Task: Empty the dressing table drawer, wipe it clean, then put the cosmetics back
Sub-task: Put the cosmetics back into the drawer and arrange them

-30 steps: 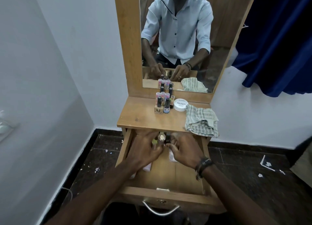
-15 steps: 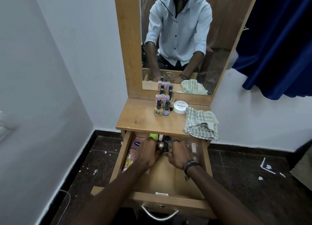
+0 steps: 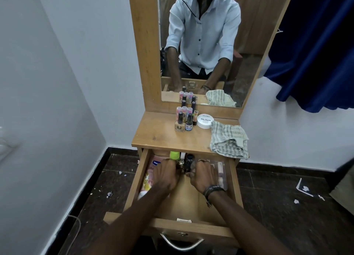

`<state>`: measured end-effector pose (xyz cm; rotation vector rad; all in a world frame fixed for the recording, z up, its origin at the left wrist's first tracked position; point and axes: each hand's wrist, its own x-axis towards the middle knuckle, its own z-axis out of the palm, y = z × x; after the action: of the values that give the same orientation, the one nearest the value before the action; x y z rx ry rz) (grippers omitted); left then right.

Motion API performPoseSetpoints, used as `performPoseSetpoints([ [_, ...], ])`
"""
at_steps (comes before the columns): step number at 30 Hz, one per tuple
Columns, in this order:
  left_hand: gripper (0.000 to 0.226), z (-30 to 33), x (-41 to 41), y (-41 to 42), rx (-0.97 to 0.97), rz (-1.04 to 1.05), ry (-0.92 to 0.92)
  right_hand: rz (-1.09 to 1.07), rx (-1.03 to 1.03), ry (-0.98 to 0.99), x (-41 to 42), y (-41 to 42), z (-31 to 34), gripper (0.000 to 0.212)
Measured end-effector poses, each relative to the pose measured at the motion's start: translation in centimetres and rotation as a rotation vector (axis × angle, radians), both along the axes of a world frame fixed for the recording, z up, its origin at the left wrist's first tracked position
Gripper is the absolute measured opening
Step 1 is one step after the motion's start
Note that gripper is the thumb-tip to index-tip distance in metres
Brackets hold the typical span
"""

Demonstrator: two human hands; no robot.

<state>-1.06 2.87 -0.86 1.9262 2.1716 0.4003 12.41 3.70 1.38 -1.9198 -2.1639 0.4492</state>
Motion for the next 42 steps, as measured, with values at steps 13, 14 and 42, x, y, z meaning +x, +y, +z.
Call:
performPoseSetpoints([
  [13, 0.024, 5.0, -3.7, -0.8, 0.496, -0.22, -0.171, 0.042, 0.155, 0.13, 1.4, -0.4, 5.9, 0.029],
  [14, 0.024, 5.9, -3.9, -0.4, 0.574, -0.199, -0.231, 0.009, 0.177, 0.197, 1.4, 0.2, 7.0, 0.024],
  [42, 0.023, 6.7, -3.9, 5.2, 0.367, 0.169, -0.63, -0.256, 0.372, 0.184, 2.3, 9.8, 11.0, 0.051],
])
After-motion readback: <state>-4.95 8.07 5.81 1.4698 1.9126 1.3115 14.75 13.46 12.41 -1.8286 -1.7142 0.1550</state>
